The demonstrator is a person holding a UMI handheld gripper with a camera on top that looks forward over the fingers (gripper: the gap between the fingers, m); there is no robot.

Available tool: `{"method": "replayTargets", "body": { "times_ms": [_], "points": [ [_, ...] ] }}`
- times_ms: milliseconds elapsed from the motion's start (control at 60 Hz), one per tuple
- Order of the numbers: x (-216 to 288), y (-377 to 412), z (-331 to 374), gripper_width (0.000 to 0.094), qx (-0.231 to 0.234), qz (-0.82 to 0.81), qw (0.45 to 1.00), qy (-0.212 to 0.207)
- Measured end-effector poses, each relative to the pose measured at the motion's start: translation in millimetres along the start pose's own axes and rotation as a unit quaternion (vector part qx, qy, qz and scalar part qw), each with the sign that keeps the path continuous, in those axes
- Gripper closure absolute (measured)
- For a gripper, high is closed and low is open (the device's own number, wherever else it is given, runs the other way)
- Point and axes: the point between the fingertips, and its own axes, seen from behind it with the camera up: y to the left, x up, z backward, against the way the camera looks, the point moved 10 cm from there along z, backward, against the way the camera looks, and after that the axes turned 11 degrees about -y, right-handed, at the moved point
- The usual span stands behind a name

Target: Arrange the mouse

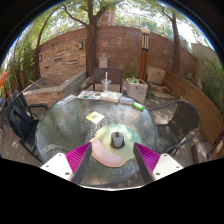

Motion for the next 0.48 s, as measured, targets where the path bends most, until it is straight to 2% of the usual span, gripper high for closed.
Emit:
{"method": "replayTargets", "body": {
  "times_ms": [200,483],
  "points": [
    [-8,19,82,0.0063,-0.009,0.013,1.000,-0.012],
    [-6,26,121,0.0077,-0.017,0.018,0.999,-0.025]
  ]
}}
